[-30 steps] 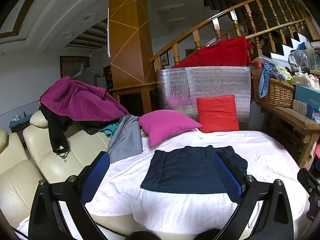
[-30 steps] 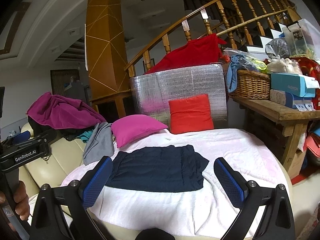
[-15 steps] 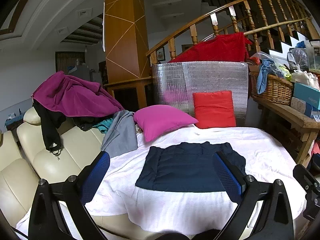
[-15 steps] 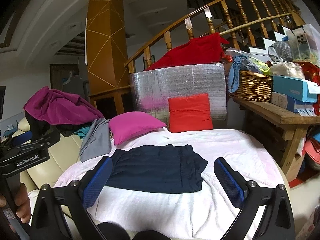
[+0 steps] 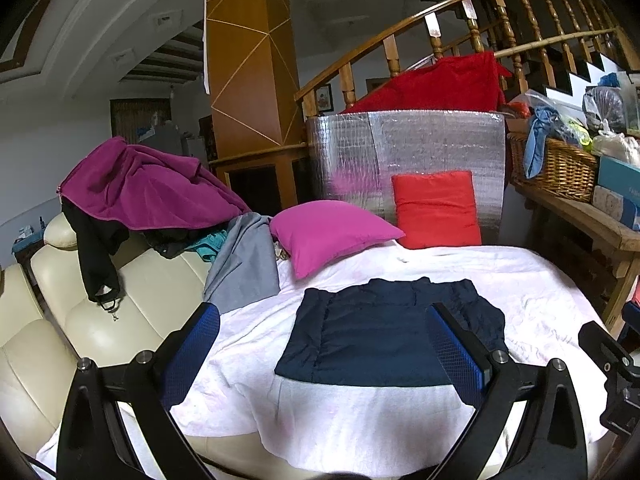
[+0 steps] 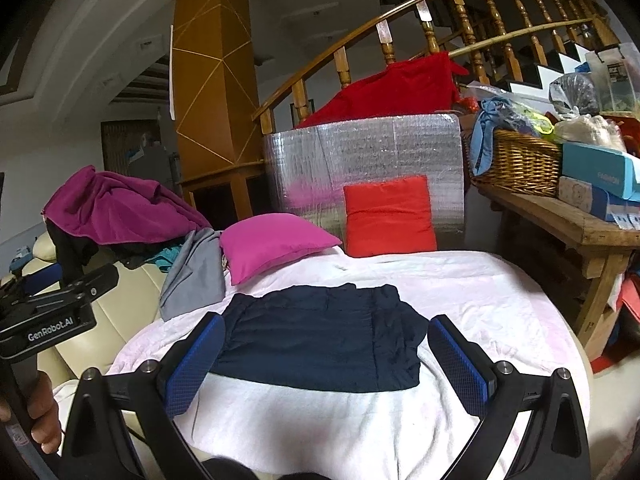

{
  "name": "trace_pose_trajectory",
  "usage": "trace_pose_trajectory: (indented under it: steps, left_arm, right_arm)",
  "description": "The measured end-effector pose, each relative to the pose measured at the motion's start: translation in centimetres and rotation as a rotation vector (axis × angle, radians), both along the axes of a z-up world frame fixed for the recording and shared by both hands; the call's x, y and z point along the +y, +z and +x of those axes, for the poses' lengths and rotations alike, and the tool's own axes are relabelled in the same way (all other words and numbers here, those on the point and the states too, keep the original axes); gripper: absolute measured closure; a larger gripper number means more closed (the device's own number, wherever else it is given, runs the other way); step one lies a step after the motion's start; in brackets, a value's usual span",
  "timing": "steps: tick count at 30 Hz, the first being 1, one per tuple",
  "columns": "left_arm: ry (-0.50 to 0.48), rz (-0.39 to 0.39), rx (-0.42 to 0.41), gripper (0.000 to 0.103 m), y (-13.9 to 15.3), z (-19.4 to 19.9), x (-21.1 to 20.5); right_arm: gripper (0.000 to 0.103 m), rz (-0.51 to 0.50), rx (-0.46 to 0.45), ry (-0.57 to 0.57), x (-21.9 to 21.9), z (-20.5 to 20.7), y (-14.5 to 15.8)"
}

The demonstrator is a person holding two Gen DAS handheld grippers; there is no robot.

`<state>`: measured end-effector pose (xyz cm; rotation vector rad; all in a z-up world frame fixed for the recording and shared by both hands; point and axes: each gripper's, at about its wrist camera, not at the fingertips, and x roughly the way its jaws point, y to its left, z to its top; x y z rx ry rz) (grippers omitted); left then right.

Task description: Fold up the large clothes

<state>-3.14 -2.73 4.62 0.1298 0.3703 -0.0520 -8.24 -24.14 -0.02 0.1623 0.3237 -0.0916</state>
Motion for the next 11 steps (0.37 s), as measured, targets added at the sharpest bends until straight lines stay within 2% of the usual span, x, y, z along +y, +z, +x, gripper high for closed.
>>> trace_pose_trajectory:
  steps: [8,11]
  left_arm:
    - [-0.032,-0.042,0.057,0.002,-1.5,2.9,0.2]
    - [-0.026,-0.061,0.093,0.002,-2.5,5.6,1.2]
  right_arm:
    - [0.000,0.014,0.034,-0.017,-1.4,2.9,-1.3]
    - [0.000,-0.002,0.043,-0.044,-3.1,4.3,-1.8]
